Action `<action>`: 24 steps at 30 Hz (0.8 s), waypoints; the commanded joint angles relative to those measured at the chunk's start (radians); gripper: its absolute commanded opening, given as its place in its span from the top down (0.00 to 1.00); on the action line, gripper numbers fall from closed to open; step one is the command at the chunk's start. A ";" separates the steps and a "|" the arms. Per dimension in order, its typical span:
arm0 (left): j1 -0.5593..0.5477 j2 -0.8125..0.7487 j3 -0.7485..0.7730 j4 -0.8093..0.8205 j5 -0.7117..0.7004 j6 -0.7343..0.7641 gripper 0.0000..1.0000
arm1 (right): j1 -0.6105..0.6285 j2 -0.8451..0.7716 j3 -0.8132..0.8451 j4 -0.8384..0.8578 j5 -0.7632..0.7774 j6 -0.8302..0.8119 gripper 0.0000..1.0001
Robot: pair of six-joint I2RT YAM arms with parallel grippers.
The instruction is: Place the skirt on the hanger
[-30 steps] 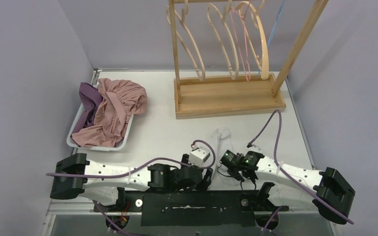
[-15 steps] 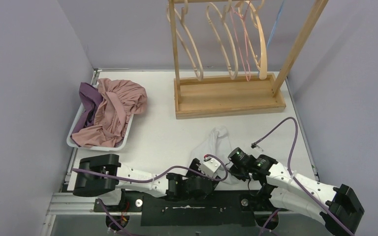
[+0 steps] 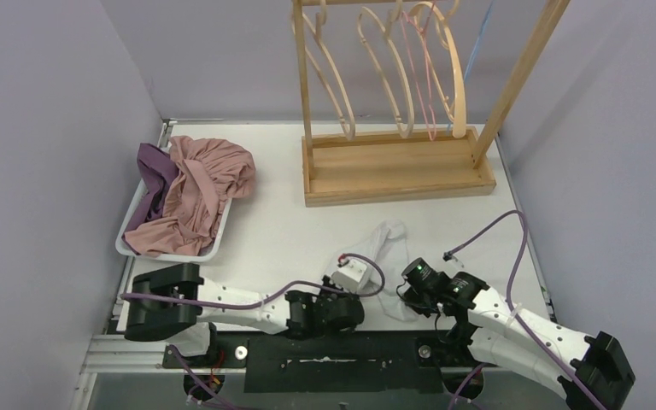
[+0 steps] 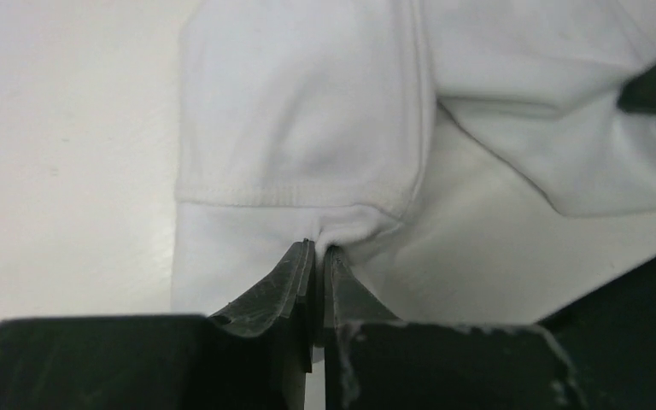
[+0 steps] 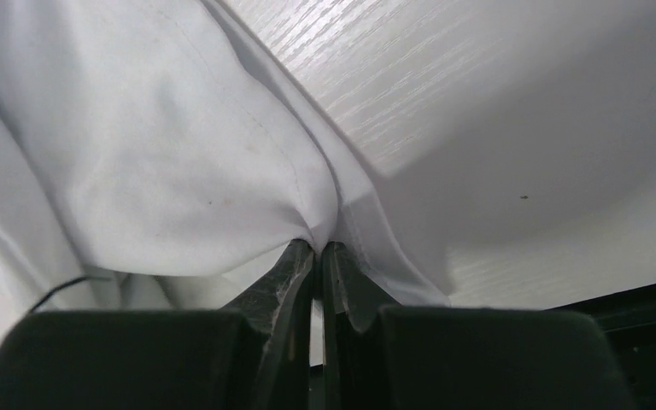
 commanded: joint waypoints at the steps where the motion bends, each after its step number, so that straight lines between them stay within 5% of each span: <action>1: 0.131 -0.181 -0.059 -0.029 0.019 -0.027 1.00 | -0.015 -0.005 0.040 -0.070 0.074 0.000 1.00; 9: 0.574 -0.523 -0.130 -0.064 0.383 0.060 1.00 | -0.027 0.013 0.101 -0.104 0.097 -0.081 1.00; 15: 0.898 -0.538 -0.009 -0.164 0.629 0.105 1.00 | -0.033 0.044 0.162 -0.131 0.097 -0.165 1.00; 19: 1.049 -0.434 0.065 -0.261 0.696 0.114 0.68 | -0.035 0.103 0.220 -0.135 0.104 -0.209 1.00; 24: 1.100 -0.411 0.088 -0.362 0.751 0.061 0.52 | -0.040 0.194 0.288 -0.125 0.129 -0.253 0.99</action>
